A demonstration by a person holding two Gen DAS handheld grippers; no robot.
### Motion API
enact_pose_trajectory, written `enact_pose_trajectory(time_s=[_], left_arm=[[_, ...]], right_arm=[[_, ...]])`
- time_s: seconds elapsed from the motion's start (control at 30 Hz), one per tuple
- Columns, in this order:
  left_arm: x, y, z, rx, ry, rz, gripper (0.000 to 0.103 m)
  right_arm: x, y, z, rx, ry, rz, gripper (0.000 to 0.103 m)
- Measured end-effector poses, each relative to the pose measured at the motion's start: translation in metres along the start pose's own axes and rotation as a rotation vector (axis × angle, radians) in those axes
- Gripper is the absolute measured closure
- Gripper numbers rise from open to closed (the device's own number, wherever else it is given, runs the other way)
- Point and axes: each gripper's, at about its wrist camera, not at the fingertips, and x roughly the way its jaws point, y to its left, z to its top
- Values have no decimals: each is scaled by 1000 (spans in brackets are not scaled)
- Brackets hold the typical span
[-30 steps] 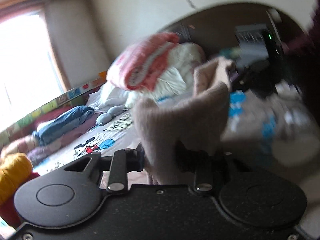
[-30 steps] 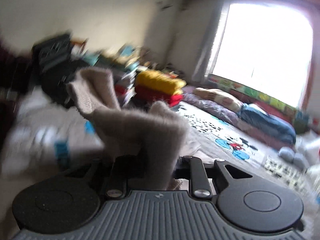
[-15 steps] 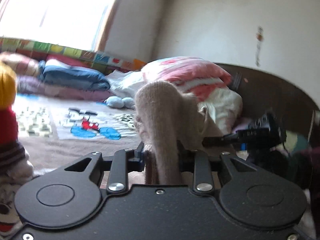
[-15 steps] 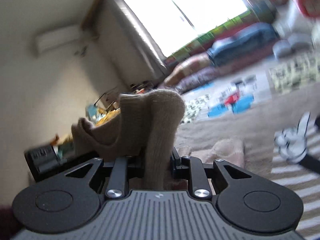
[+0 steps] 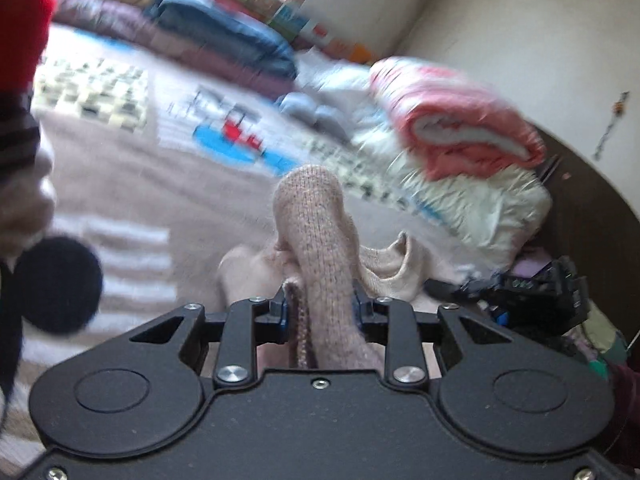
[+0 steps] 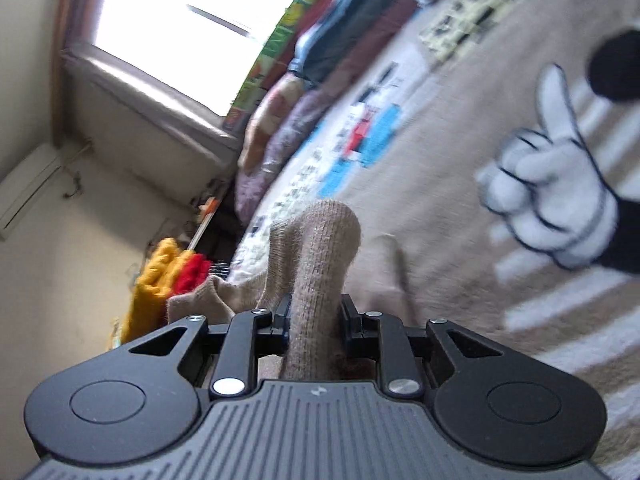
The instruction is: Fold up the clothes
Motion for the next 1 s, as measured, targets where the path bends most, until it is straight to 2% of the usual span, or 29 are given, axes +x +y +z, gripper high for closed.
enact_pose_trajectory(time_s=[0.1, 0.17, 0.23, 0.27, 0.3, 0.33, 0.4, 0.43, 0.5, 0.57, 0.63, 0.73, 0.87, 1.0], left_arm=[[1, 7, -3, -49, 12, 21, 70], [-2, 9, -2, -69, 5, 34, 70], [-11, 3, -2, -58, -18, 73, 66], [-16, 1, -2, -54, -32, 92, 64], [-21, -2, -1, -48, -46, 118, 55], [-28, -6, -1, -32, -66, 161, 49], [-48, -19, -3, 34, -126, 256, 48], [-57, -29, -5, 86, -156, 267, 48], [-70, -55, -8, 215, -190, 240, 48], [-69, -76, -10, 329, -187, 215, 48], [-56, -84, -6, 394, -171, 213, 48], [-30, -66, 6, 401, -103, 223, 48], [5, -30, 12, 385, 22, 265, 56], [10, -20, 0, 385, 6, 283, 54]], right_arm=[[5, -6, -3, 20, 9, -12, 78], [4, -5, -3, 18, -1, -19, 77], [0, 1, -1, -7, -36, -37, 73], [-4, 7, 0, -35, -59, -53, 67], [-11, 17, -1, -89, -83, -82, 60], [-18, 26, -2, -142, -104, -106, 60], [-32, 47, -7, -267, -123, -121, 60], [-37, 58, -13, -340, -122, -126, 60], [-40, 84, -35, -513, -85, -134, 60], [-43, 111, -57, -686, -47, -140, 59], [-35, 131, -77, -813, 5, -144, 59], [-13, 150, -105, -952, 75, -171, 58], [11, 158, -130, -1045, 94, -229, 59], [28, 147, -140, -1041, 122, -257, 59]])
